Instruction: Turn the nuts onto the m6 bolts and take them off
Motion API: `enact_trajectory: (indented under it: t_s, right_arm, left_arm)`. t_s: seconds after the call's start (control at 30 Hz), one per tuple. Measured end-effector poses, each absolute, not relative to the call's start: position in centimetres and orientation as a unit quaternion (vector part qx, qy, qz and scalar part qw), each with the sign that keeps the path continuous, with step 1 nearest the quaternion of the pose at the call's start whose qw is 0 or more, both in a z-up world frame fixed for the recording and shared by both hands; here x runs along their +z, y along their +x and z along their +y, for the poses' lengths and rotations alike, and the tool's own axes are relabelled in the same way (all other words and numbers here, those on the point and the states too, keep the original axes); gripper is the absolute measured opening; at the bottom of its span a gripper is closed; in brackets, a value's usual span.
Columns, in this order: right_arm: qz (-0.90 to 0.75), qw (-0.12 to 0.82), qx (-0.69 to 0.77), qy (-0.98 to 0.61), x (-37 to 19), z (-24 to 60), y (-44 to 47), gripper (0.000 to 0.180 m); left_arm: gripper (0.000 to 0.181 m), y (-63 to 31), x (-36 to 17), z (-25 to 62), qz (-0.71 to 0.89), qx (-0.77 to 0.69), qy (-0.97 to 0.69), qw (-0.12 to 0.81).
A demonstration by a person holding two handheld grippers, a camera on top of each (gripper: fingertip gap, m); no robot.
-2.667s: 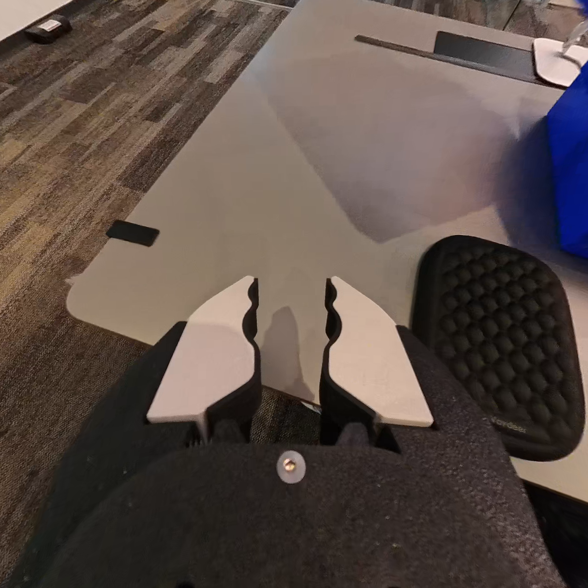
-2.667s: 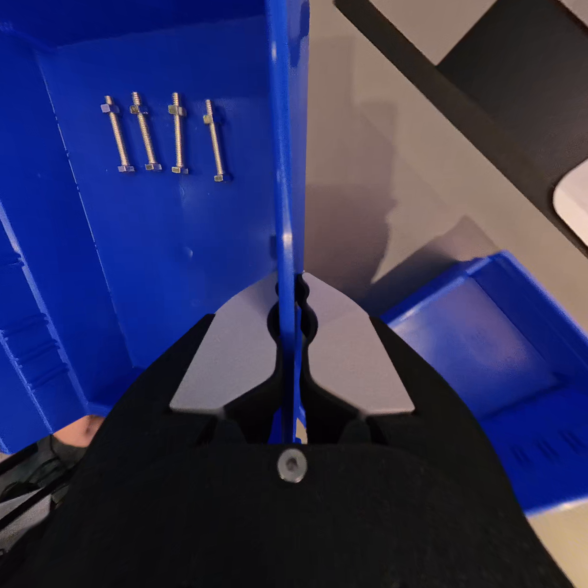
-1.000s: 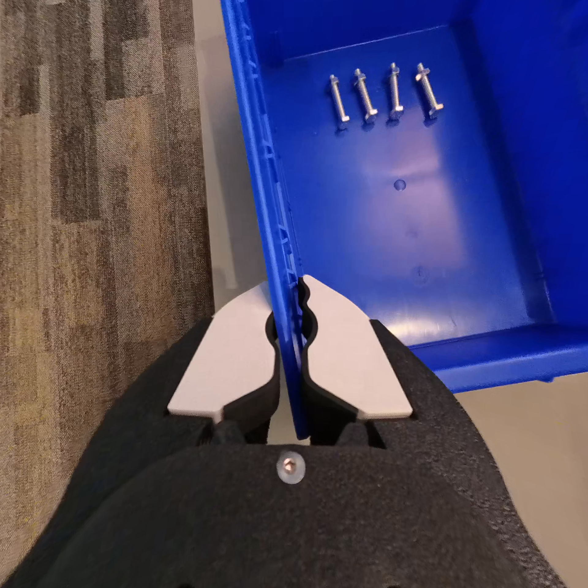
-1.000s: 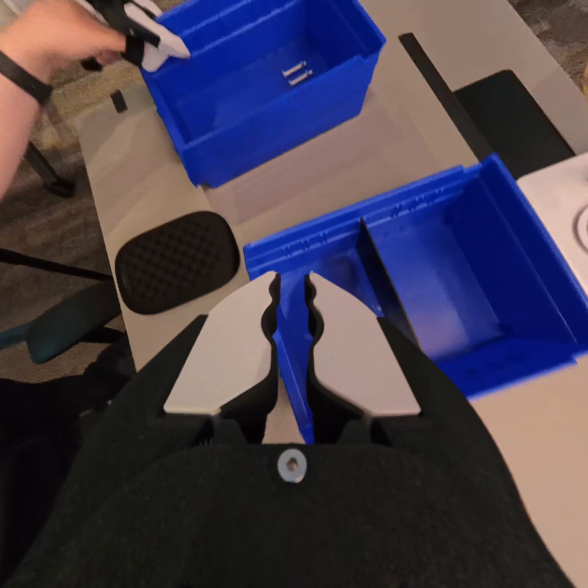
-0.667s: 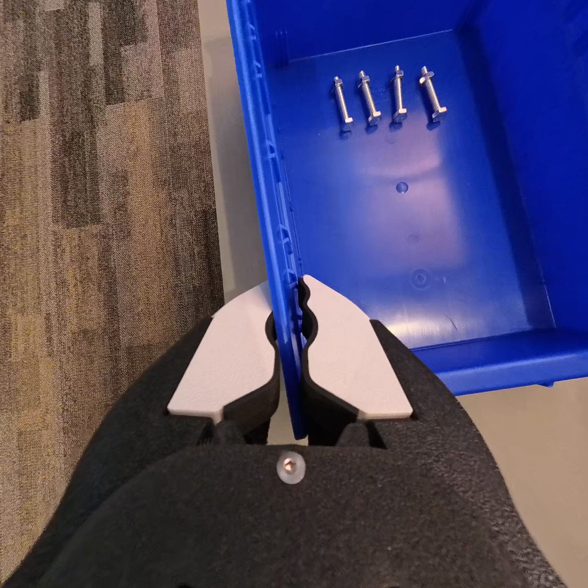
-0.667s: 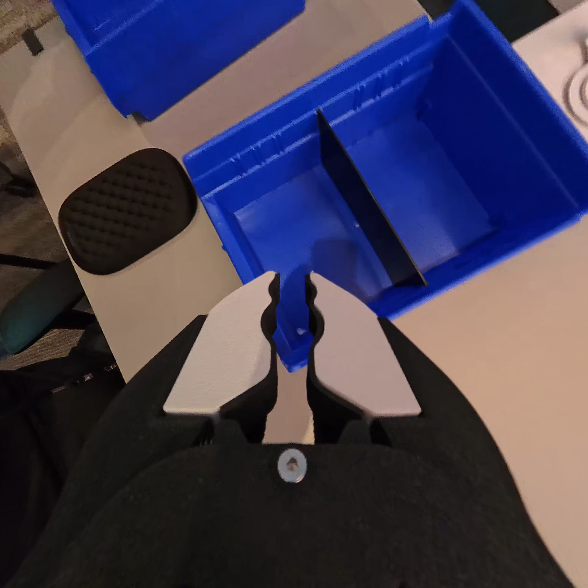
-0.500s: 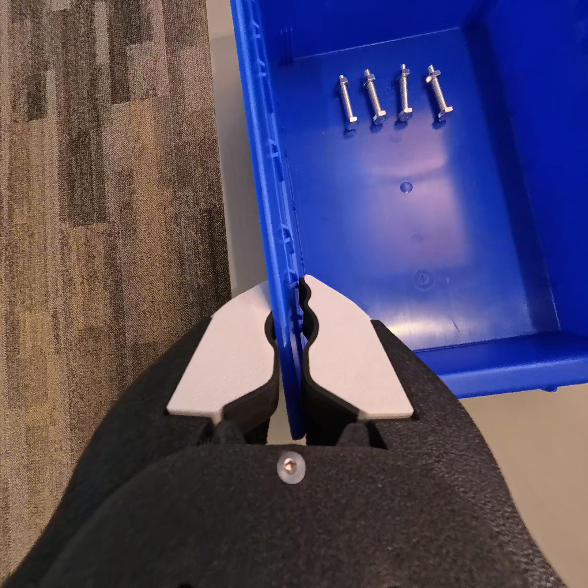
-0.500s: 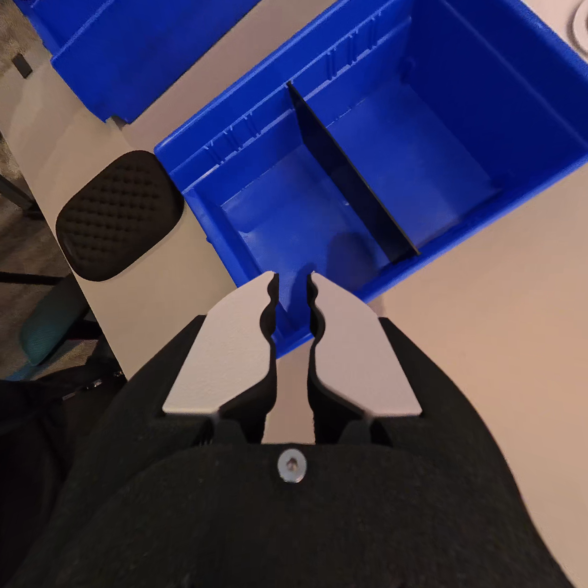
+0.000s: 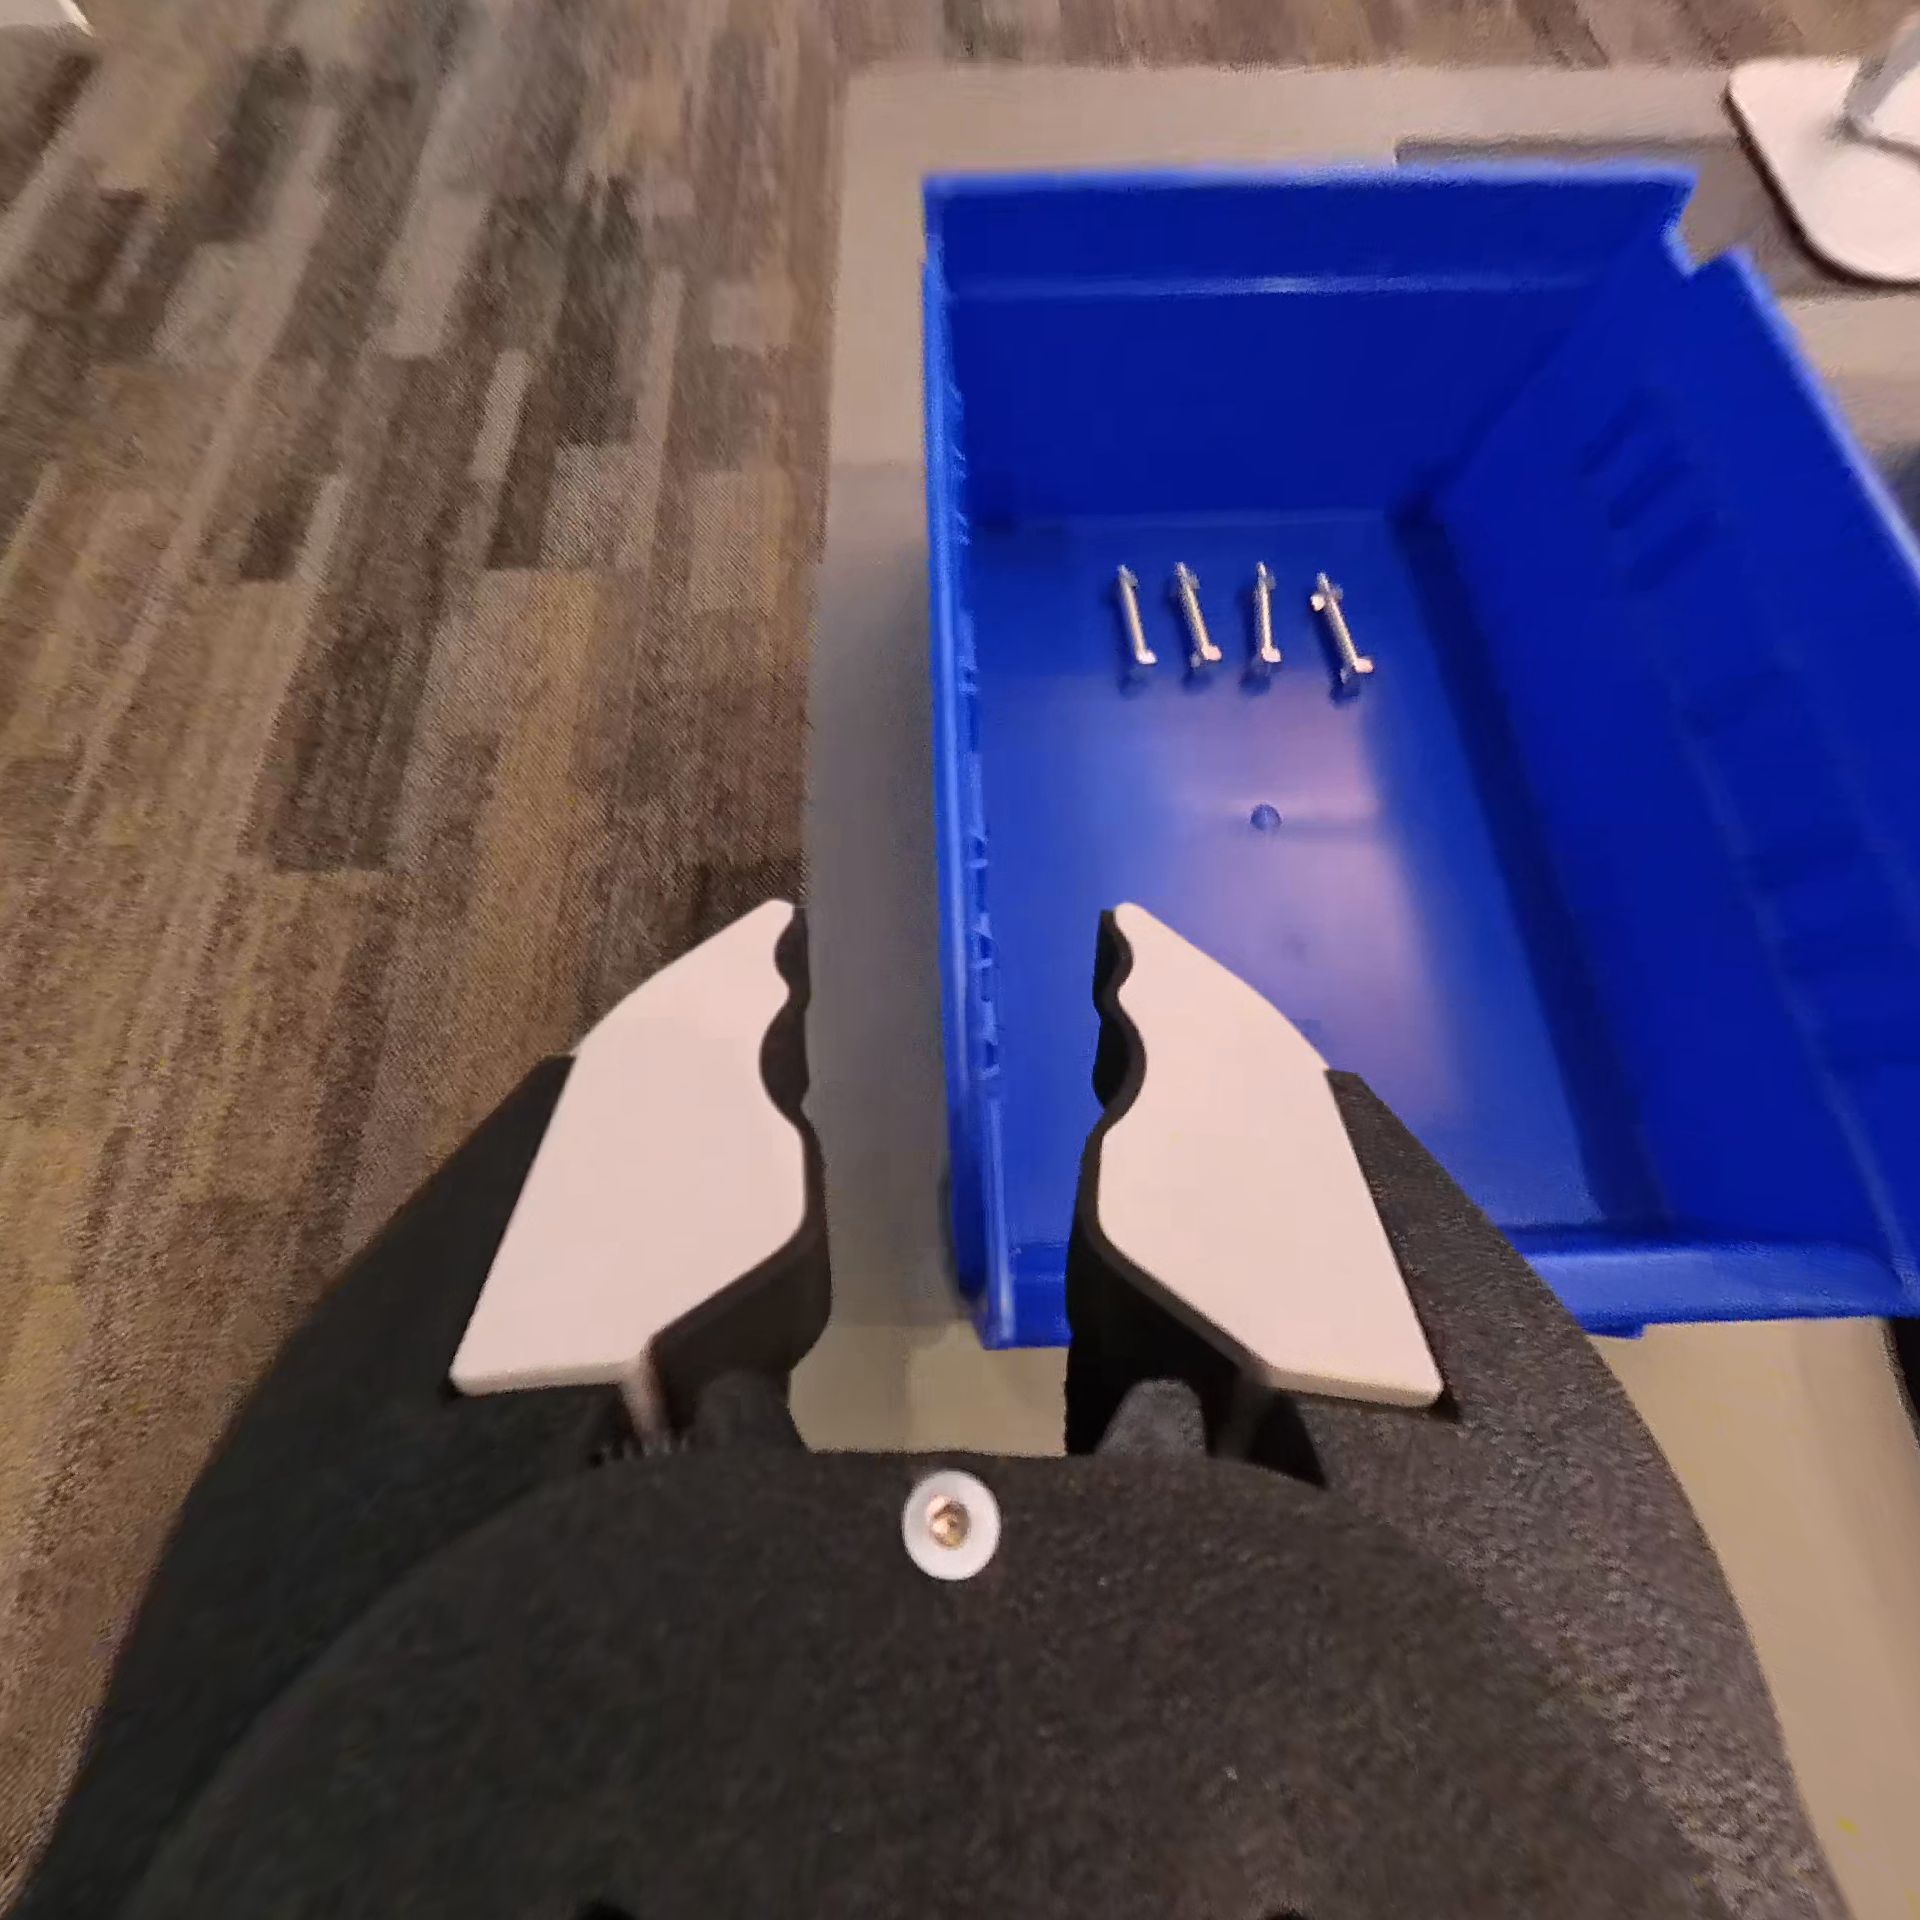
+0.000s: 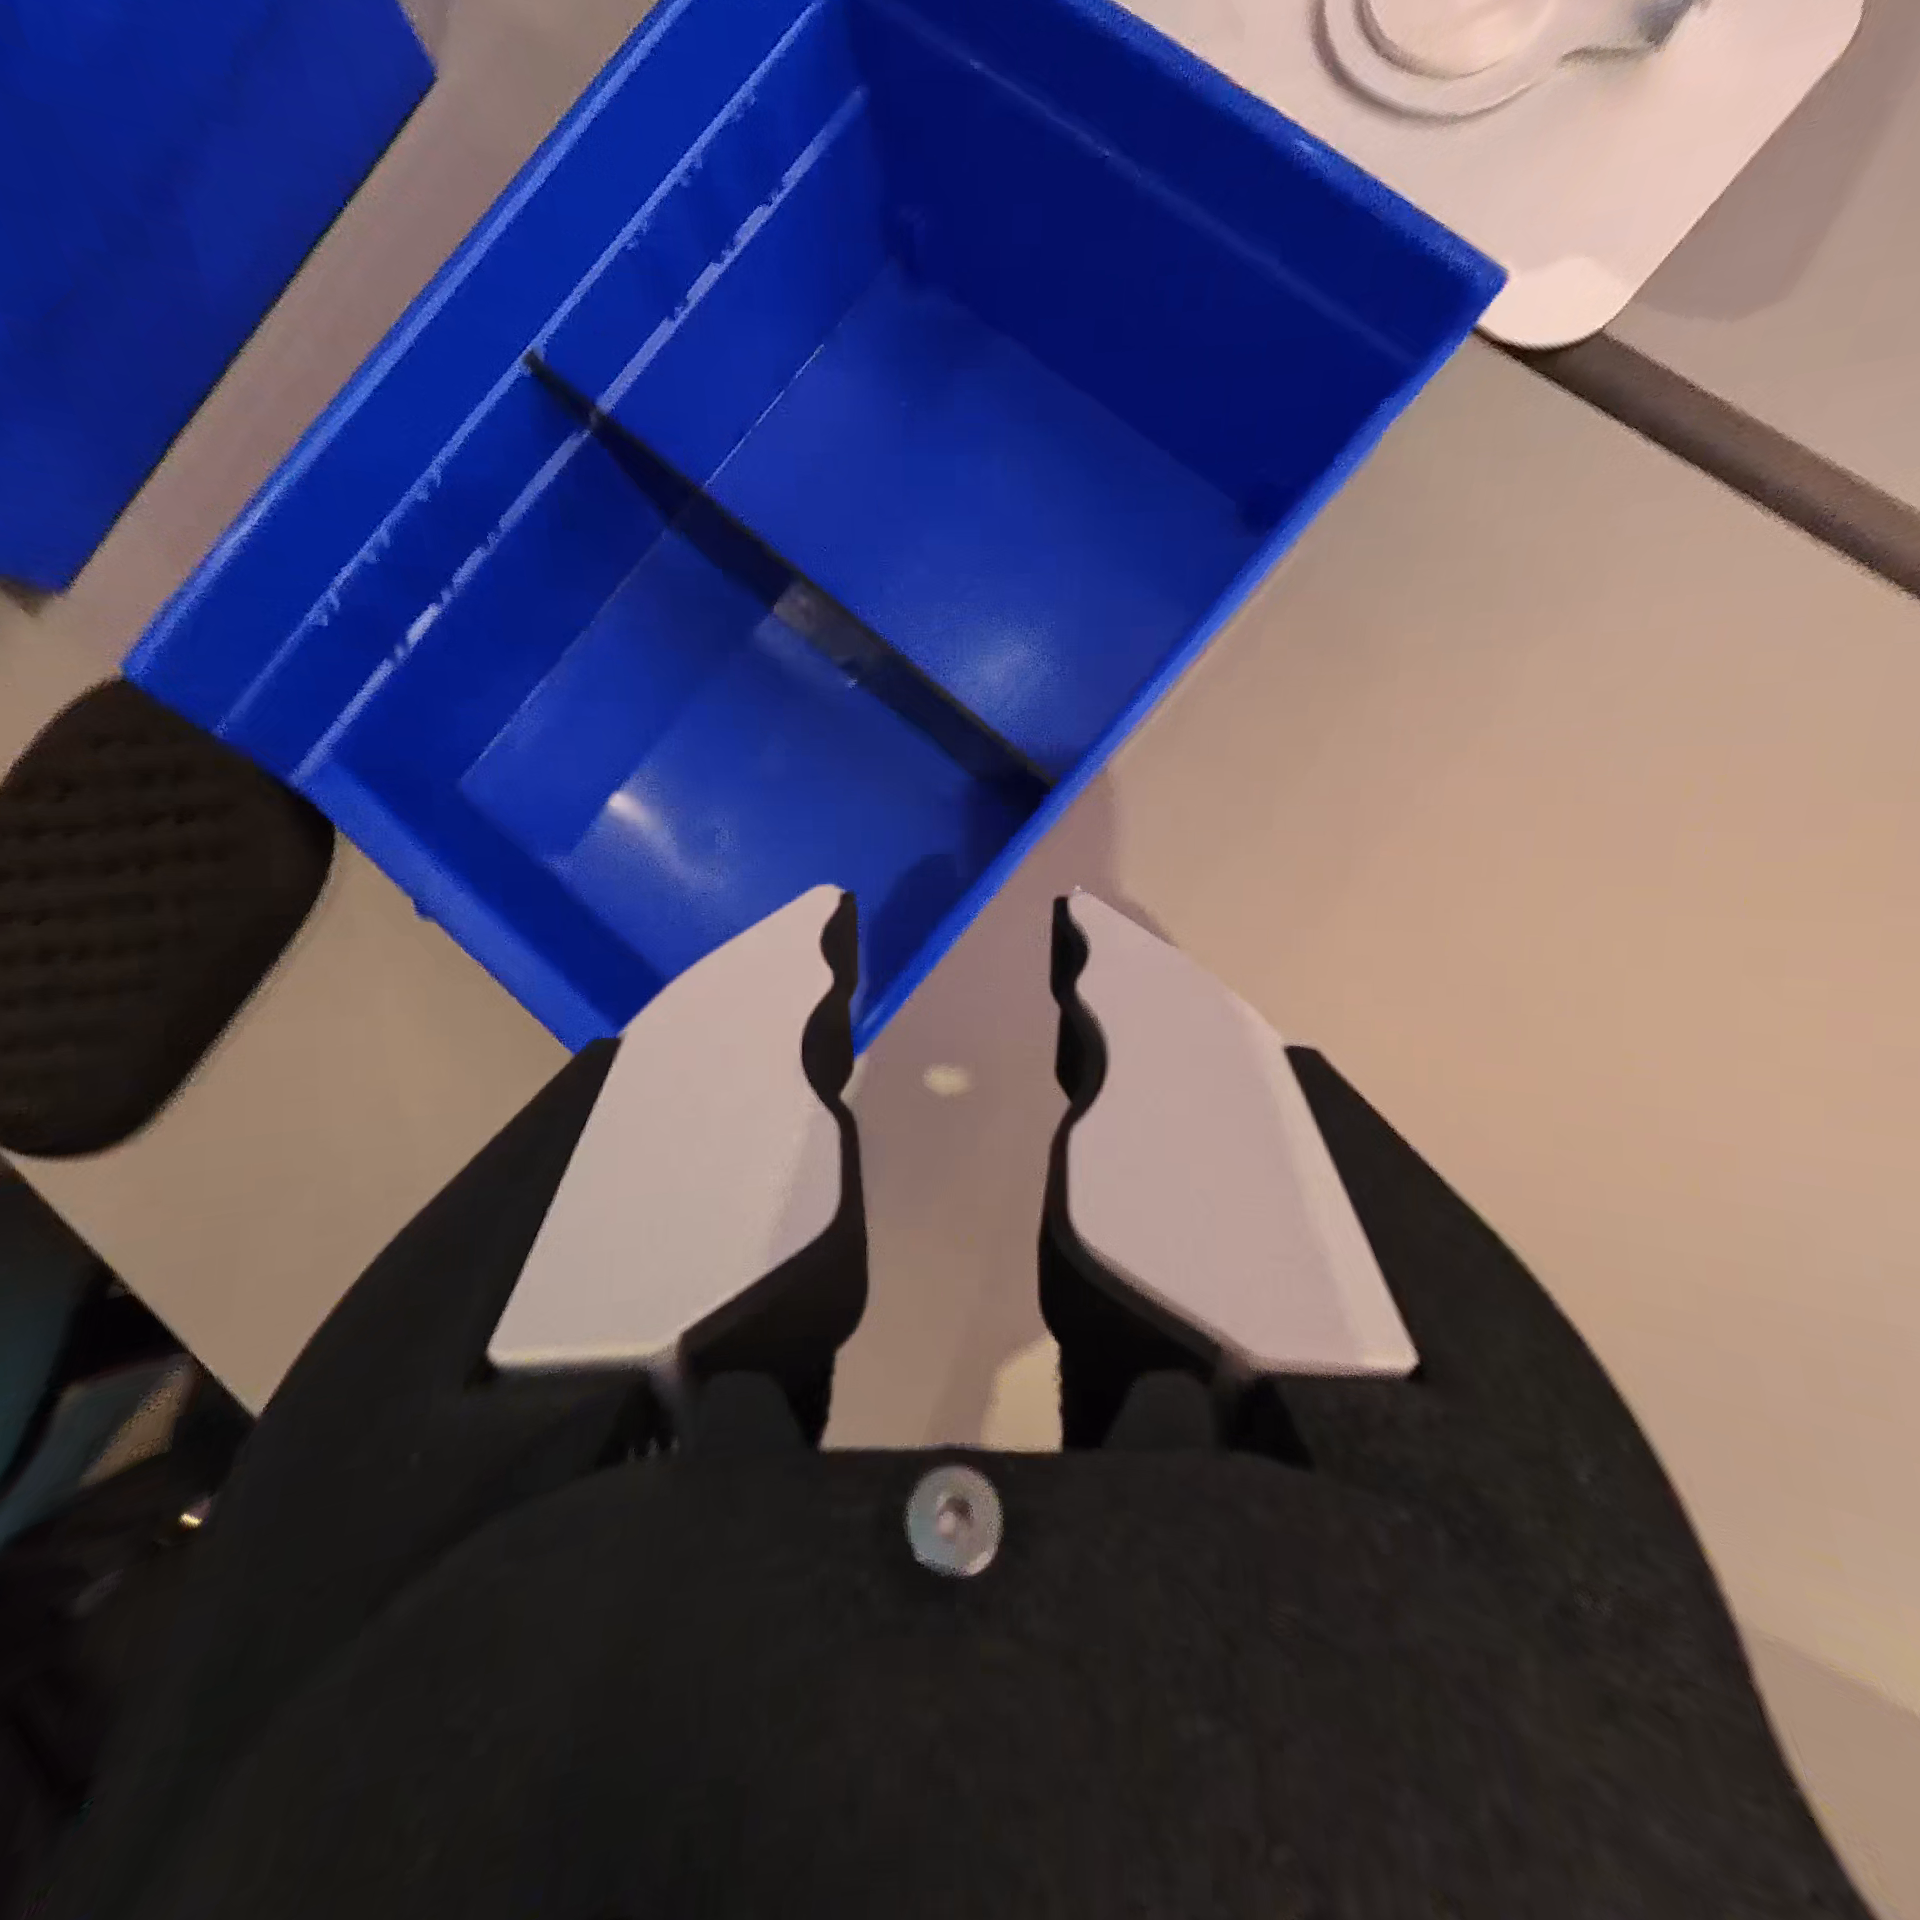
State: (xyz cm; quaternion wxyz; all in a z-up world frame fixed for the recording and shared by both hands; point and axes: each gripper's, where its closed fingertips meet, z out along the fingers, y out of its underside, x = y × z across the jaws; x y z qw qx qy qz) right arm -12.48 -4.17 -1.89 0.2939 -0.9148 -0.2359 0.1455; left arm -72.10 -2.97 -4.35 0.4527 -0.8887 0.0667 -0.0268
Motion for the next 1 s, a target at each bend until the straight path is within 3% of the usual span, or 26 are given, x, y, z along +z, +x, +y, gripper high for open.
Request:
enact_trajectory:
  t_s: [0.1, 0.17, 0.27, 0.4, 0.5, 0.73, 0.77, 0.83, 1.0]
  right_arm:
    - [-0.195, 0.246, 0.185, -0.931, -3.7, -3.1, -13.9, 0.033]
    - [-0.175, 0.216, 0.205, -0.938, -5.3, -3.0, -15.0, 0.018]
    - [-0.168, 0.198, 0.188, -0.947, -6.4, -2.7, -15.7, 0.012]
    - [-0.191, 0.225, 0.106, -0.950, -4.9, -2.2, -14.9, 0.037]
    - [-0.196, 0.257, 0.062, -0.944, -3.9, -1.9, -13.7, 0.037]
    - [-0.177, 0.148, 0.046, -0.972, -9.5, -3.4, -13.1, 0.052]
    - [-0.176, 0.135, 0.055, -0.974, -10.1, -3.6, -13.4, 0.049]
    - [-0.175, 0.108, 0.077, -0.975, -11.0, -4.0, -14.0, 0.026]
    - [-0.170, 0.088, 0.065, -0.979, -11.2, -3.4, -11.4, 0.007]
  left_arm:
    - [0.051, -72.9, -2.8, -3.7, 0.061, -0.005, -0.884, 0.463]
    - [0.051, -72.9, -2.4, -4.2, 0.072, 0.007, -0.888, 0.455]
    - [0.050, -72.7, -2.3, -5.1, 0.095, 0.035, -0.893, 0.438]
    - [0.050, -71.6, -1.5, -5.7, 0.121, 0.061, -0.889, 0.438]
    - [0.049, -70.2, -0.6, -5.8, 0.131, 0.053, -0.881, 0.451]
    - [0.047, -68.4, 0.8, -5.2, 0.145, 0.065, -0.877, 0.453]
    - [0.046, -68.1, 1.0, -5.2, 0.146, 0.064, -0.877, 0.453]
    - [0.047, -67.7, 1.3, -5.1, 0.149, 0.070, -0.879, 0.447]
    - [0.046, -67.0, 2.3, -5.0, 0.169, 0.111, -0.878, 0.434]
